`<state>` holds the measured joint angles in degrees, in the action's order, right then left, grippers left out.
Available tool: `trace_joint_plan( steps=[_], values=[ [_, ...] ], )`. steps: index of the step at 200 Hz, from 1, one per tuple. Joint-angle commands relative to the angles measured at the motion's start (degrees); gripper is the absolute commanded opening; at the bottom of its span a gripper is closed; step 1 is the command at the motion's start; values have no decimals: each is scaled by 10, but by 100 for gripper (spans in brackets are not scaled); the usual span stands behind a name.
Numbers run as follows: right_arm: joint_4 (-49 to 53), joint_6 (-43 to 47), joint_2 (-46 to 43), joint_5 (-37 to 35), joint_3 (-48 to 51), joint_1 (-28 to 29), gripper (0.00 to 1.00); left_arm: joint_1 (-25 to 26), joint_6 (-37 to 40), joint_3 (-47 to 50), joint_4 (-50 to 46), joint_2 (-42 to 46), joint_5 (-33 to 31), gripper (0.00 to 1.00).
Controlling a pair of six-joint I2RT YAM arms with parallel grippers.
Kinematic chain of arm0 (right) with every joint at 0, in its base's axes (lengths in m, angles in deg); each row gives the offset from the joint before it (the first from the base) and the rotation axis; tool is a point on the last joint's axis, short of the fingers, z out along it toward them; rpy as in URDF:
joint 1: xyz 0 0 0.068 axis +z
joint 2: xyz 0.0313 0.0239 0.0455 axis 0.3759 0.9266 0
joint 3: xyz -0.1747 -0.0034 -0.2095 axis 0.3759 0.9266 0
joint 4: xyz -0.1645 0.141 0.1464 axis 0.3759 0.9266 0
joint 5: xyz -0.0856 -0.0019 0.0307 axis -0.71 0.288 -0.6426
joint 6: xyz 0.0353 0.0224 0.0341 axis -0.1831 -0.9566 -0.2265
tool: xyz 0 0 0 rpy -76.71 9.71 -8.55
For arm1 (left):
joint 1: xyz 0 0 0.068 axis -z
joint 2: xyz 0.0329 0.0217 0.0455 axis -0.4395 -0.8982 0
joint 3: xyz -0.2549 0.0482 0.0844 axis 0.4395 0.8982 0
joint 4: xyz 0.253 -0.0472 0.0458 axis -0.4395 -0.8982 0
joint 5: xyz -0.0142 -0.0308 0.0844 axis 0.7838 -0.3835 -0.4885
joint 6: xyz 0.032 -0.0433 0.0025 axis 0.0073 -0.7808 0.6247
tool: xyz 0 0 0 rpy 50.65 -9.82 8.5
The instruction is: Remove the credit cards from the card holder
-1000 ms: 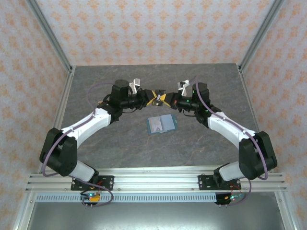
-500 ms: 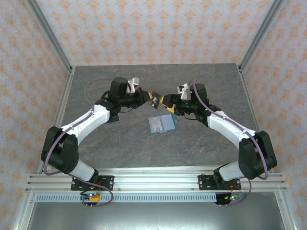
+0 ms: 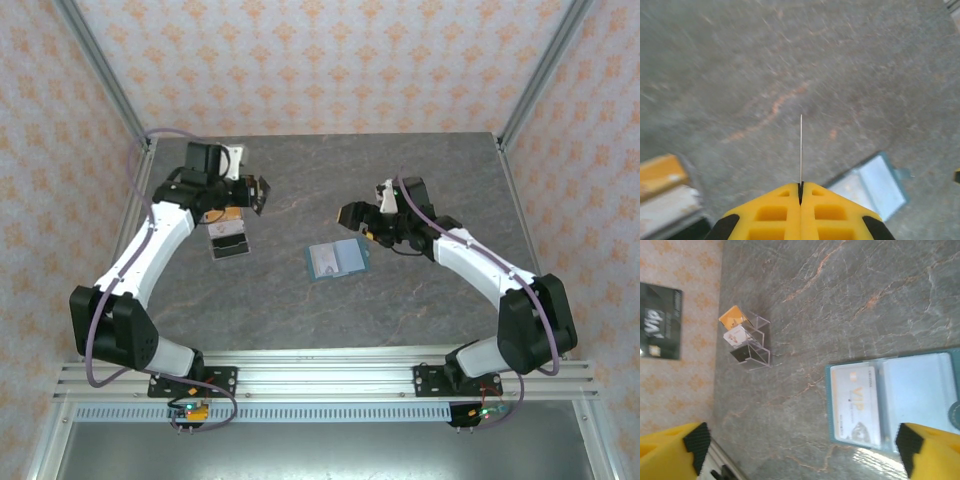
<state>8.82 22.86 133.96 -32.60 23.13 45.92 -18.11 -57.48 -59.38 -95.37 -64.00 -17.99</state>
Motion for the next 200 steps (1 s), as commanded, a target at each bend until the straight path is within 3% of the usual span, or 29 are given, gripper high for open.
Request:
trace_joint_plan(
  steps=[1,27,62,94,122,157,200],
  values=[
    [24,47,8,-19,-31,-2,99,-14,139,-30,-73,0,-32,0],
    [40,63,22,-12,-49,-19,99,-40,209,-33,-88,-8,-28,0],
    [39,62,39,-10,-54,-30,99,-43,351,-9,-108,-21,-72,0],
    [51,68,54,-9,-64,-30,99,-75,503,16,-141,-44,-22,0],
    [67,72,57,-12,-75,-30,99,-88,556,29,-128,-58,-8,0],
    [84,74,68,-16,-90,-30,99,-88,631,12,-181,-91,10,0],
    [94,61,91,-4,-120,-30,99,-88,664,3,-191,-116,-15,0]
  ],
)
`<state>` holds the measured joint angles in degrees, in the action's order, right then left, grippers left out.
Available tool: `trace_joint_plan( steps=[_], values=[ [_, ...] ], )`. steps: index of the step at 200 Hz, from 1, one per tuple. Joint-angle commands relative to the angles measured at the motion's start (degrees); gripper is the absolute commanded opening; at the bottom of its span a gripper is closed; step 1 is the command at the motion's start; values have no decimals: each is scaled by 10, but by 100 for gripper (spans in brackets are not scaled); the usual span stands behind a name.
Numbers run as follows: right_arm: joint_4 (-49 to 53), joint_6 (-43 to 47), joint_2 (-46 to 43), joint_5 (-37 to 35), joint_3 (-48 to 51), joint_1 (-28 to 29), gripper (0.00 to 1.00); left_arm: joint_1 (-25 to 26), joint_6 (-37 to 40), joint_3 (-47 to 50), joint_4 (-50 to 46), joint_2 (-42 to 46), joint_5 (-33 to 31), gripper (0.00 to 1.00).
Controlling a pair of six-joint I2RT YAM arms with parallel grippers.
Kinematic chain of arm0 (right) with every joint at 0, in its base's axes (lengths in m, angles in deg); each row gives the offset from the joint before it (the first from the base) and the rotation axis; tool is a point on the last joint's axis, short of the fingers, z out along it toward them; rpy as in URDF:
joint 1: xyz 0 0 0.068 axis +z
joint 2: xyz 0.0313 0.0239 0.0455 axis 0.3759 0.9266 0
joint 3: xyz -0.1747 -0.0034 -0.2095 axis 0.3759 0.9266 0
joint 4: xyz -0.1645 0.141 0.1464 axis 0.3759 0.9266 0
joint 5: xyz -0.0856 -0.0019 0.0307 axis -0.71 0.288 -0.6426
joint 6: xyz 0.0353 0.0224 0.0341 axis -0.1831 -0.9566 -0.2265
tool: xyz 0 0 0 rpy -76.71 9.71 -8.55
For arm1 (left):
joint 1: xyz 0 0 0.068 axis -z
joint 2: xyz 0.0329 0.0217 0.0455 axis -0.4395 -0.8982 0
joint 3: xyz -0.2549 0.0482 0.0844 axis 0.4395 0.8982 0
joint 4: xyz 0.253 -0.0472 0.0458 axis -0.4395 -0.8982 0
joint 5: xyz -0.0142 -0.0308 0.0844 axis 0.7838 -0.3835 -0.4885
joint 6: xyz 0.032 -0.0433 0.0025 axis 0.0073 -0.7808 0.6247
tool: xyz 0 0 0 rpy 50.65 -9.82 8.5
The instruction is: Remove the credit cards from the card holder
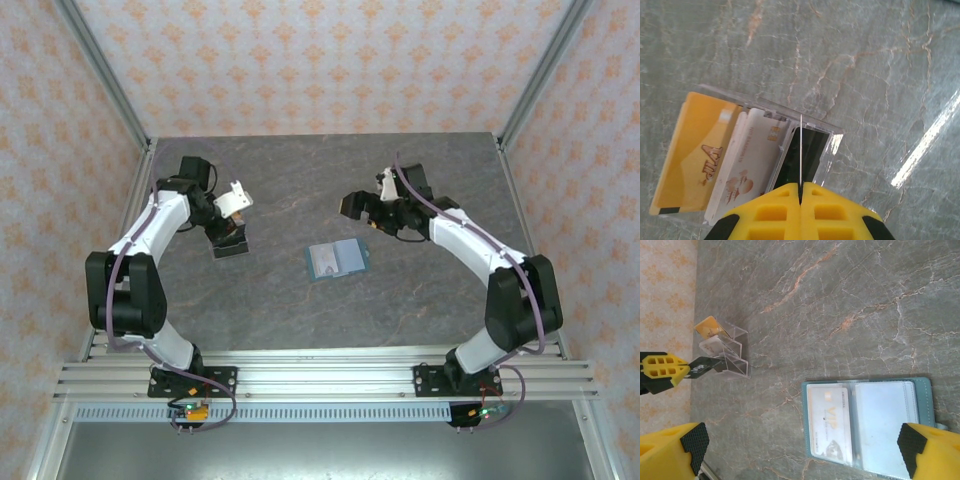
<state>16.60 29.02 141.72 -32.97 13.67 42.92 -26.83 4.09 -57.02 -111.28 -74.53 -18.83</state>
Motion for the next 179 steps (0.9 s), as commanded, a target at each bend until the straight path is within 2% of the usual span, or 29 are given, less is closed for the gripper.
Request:
trace_joint_plan(
  steps=[1,50,110,155,179],
  values=[
    [16,-1,14,0,-26,0,99,0,49,-21,-32,-11,-7,0],
    [4,-25,25,8,-32,0,99,0,64,-18,-30,-25,10,0],
    [9,-29,23,6,-32,-1,99,2,47,-45,-17,-49,89,0],
    [13,-28,26,6,-31,-1,99,19,15,-53,20,-75,93,0],
    [9,-30,25,4,-28,0,99,22,0,-43,54,-80,57,0]
  ],
)
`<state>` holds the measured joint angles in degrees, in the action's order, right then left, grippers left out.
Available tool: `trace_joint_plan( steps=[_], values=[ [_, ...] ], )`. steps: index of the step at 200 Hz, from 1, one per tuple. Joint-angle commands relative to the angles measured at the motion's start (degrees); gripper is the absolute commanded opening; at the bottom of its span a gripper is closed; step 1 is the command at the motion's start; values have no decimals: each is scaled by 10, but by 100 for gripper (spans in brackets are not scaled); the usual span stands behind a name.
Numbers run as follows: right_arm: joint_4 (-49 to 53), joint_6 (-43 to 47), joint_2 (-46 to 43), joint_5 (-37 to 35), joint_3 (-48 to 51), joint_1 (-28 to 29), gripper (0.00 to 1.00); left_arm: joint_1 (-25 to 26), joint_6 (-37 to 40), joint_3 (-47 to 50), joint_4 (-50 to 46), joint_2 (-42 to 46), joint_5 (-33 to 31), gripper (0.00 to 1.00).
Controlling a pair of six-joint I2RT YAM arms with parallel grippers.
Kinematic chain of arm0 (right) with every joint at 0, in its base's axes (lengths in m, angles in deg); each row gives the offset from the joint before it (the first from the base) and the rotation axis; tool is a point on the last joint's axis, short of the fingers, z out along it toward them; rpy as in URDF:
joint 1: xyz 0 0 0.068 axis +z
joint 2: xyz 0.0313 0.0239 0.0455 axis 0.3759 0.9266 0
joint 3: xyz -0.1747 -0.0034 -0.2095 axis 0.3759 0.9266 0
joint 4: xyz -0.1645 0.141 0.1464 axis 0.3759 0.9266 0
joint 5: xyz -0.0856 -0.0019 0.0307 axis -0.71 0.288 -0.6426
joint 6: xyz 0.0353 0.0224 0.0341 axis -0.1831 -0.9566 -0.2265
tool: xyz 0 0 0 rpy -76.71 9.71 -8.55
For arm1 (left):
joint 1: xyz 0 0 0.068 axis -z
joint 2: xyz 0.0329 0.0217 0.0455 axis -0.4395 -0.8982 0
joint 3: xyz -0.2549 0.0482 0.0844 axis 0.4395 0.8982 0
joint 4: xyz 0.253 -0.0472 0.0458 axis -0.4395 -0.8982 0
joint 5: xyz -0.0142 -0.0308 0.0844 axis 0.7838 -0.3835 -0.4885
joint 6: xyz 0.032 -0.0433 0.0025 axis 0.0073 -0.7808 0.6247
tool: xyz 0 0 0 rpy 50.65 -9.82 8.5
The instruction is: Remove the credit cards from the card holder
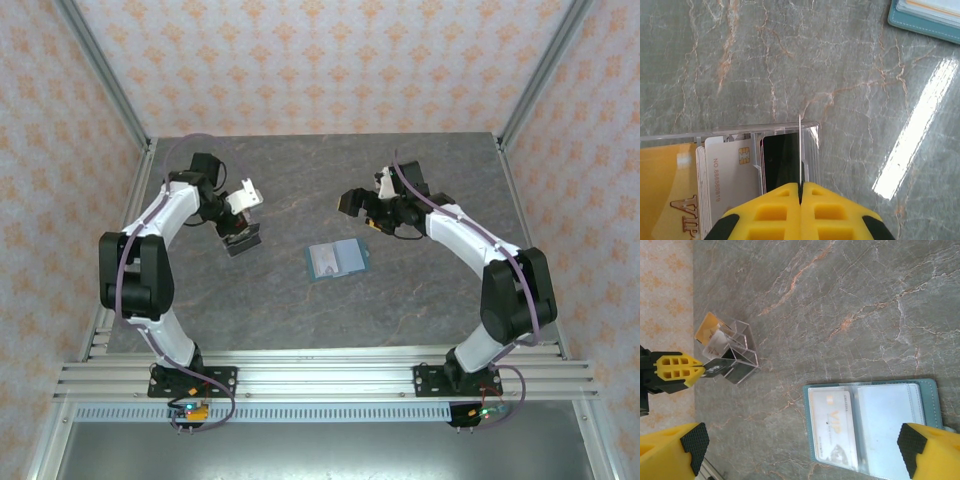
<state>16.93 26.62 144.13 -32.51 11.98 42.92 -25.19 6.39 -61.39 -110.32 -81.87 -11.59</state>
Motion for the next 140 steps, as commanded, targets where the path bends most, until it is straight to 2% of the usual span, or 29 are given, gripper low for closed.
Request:
trace_joint_plan(
  steps=[1,22,52,106,140],
  values=[
    [5,-6,0,-1,-12,0,99,5,-24,2,46,-6,-17,0],
    [6,-6,-1,-2,-11,0,99,4,-22,14,57,0,-44,0],
    [3,-9,5,-1,-11,-1,99,4,-21,25,63,9,-47,0],
    [5,-12,3,-3,-12,0,99,5,-36,24,64,31,-56,31],
    [15,-8,3,-11,-12,0,100,5,-67,19,74,76,-38,37]
  ],
)
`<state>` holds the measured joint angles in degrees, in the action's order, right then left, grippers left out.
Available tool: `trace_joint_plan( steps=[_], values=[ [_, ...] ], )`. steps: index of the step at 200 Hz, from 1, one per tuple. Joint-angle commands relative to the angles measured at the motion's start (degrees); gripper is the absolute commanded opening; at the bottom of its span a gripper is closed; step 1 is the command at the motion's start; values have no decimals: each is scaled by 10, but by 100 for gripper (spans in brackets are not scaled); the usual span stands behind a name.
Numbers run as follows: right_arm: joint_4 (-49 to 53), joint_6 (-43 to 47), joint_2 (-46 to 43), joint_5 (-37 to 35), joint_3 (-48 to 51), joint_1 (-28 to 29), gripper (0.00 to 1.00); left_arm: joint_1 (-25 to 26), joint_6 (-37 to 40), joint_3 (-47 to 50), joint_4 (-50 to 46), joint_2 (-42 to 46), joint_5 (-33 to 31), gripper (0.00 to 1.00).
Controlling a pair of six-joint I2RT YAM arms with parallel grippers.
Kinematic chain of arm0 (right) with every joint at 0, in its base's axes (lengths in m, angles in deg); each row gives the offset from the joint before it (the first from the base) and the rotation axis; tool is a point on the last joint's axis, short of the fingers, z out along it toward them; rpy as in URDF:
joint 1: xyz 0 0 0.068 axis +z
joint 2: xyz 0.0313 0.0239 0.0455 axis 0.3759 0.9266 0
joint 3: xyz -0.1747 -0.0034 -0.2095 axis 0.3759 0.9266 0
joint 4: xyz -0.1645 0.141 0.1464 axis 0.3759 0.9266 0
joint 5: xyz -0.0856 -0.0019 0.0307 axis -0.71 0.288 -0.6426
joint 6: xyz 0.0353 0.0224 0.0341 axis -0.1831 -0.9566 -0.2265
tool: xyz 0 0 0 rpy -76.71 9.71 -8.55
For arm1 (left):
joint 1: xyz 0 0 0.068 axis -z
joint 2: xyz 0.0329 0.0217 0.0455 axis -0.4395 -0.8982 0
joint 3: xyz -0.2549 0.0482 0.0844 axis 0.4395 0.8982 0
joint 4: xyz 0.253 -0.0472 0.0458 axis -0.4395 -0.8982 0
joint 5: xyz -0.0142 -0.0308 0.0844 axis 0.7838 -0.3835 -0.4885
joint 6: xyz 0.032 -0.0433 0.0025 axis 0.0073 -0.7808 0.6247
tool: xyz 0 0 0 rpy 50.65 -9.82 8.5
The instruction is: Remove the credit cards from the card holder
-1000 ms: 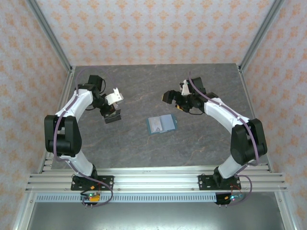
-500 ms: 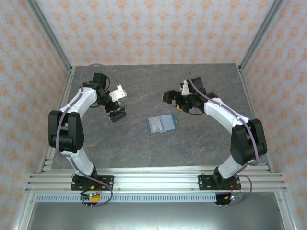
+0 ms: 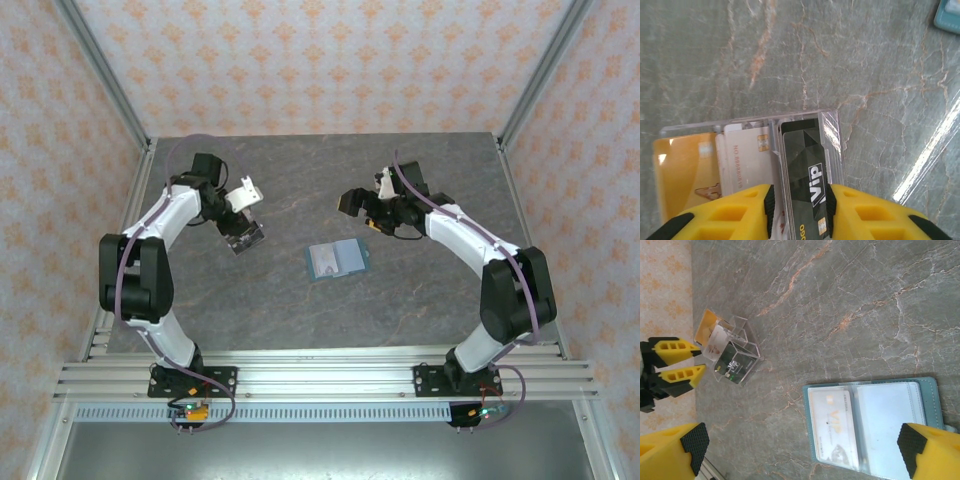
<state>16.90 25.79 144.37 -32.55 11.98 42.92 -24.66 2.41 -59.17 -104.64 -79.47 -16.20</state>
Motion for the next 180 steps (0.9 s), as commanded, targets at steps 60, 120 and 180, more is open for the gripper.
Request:
trace_joint_plan(
  steps=[60,120,180],
  values=[
    [85,36,9,-113,-21,66,95,68,-272,8,75,108,-64,42],
    [144,52,78,-233,-51,155,82,169,-541,56,150,130,-131,54],
    [171,61,154,-270,-78,178,72,222,-681,89,142,80,-208,56]
  ],
)
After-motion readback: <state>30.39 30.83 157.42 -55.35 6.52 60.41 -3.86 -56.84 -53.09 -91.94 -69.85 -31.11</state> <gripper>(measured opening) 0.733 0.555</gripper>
